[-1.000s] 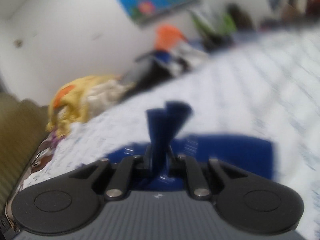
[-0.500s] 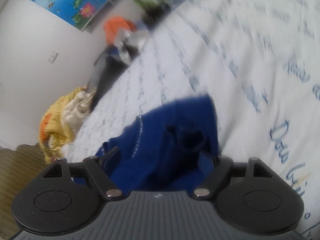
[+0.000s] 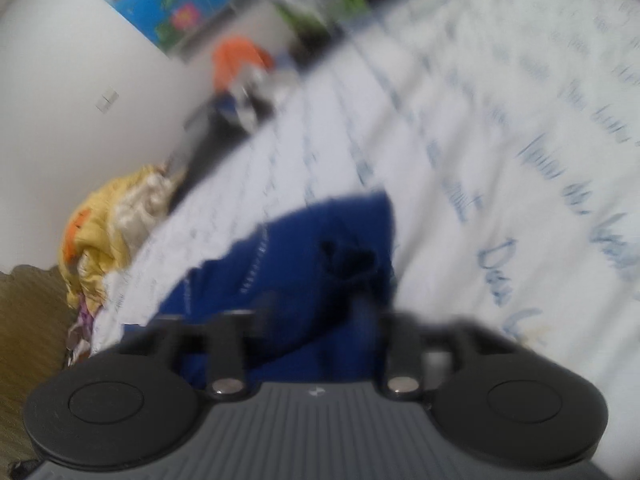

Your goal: Fold small clothes

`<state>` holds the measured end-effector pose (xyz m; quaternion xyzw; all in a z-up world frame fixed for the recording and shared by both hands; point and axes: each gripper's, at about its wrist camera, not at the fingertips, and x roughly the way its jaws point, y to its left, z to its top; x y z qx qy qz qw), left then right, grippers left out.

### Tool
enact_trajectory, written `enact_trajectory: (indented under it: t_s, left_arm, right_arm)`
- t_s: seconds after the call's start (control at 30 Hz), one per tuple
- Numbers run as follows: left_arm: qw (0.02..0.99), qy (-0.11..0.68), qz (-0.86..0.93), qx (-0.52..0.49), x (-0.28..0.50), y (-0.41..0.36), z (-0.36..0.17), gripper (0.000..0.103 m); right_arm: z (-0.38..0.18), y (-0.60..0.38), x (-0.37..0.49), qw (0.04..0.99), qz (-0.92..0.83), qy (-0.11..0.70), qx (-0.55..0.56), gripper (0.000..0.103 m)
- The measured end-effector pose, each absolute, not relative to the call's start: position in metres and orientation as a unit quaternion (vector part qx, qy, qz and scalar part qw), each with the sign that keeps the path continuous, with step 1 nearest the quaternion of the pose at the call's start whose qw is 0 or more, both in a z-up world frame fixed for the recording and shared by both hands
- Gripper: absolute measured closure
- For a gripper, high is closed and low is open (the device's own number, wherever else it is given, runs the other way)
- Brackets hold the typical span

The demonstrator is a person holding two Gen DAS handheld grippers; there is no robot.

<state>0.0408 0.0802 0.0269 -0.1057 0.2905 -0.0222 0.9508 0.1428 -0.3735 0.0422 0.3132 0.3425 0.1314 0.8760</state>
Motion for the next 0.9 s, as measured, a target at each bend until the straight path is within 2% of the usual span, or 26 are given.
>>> enact_trajectory:
  t_s: [0.03,0.13,0.23,0.3,0.43,0.7,0.8,0.83,0.87,0.9]
  left_arm:
    - [0.955,0.284,-0.011,-0.085,0.031,0.081,0.032,0.0]
    - [0.956,0.288,0.003,-0.062,-0.001,0.099,0.042,0.0]
    - [0.932,0.334,-0.028,-0.14,-0.035,0.132,0.043,0.0]
    - [0.912,0.354,-0.062,-0.2,-0.061,0.148,0.041,0.0]
    - [0.878,0.375,-0.108,-0.278,-0.1,0.159,0.028,0.001]
    - [0.813,0.435,-0.226,-0.314,-0.142,0.161,0.017,0.001]
    - [0.806,0.449,-0.239,-0.301,-0.153,0.156,0.015,0.003]
    - [0.806,0.452,-0.239,-0.298,-0.154,0.154,0.014,0.008]
    - [0.808,0.454,-0.236,-0.294,-0.155,0.152,0.014,0.014]
    - [0.809,0.455,-0.231,-0.292,-0.156,0.152,0.014,0.018]
  right_arm:
    - [0.046,-0.375,0.128,0.88,0.133,0.338,0.307,0.012]
    - [0.043,-0.379,0.081,0.873,0.159,0.364,0.282,0.012]
    - [0.023,-0.383,0.029,0.851,0.174,0.409,0.28,0.012]
    - [0.017,-0.385,-0.005,0.847,0.193,0.402,0.288,0.012]
    - [0.003,-0.39,-0.048,0.783,0.256,0.432,0.368,0.012]
    - [-0.002,-0.383,-0.097,0.722,0.318,0.49,0.371,0.013]
    - [-0.001,-0.373,-0.109,0.722,0.318,0.49,0.371,0.013]
    - [0.0,-0.369,-0.112,0.726,0.317,0.489,0.366,0.013]
    - [0.001,-0.365,-0.115,0.73,0.316,0.487,0.362,0.018]
    - [0.001,-0.359,-0.116,0.731,0.313,0.49,0.357,0.046]
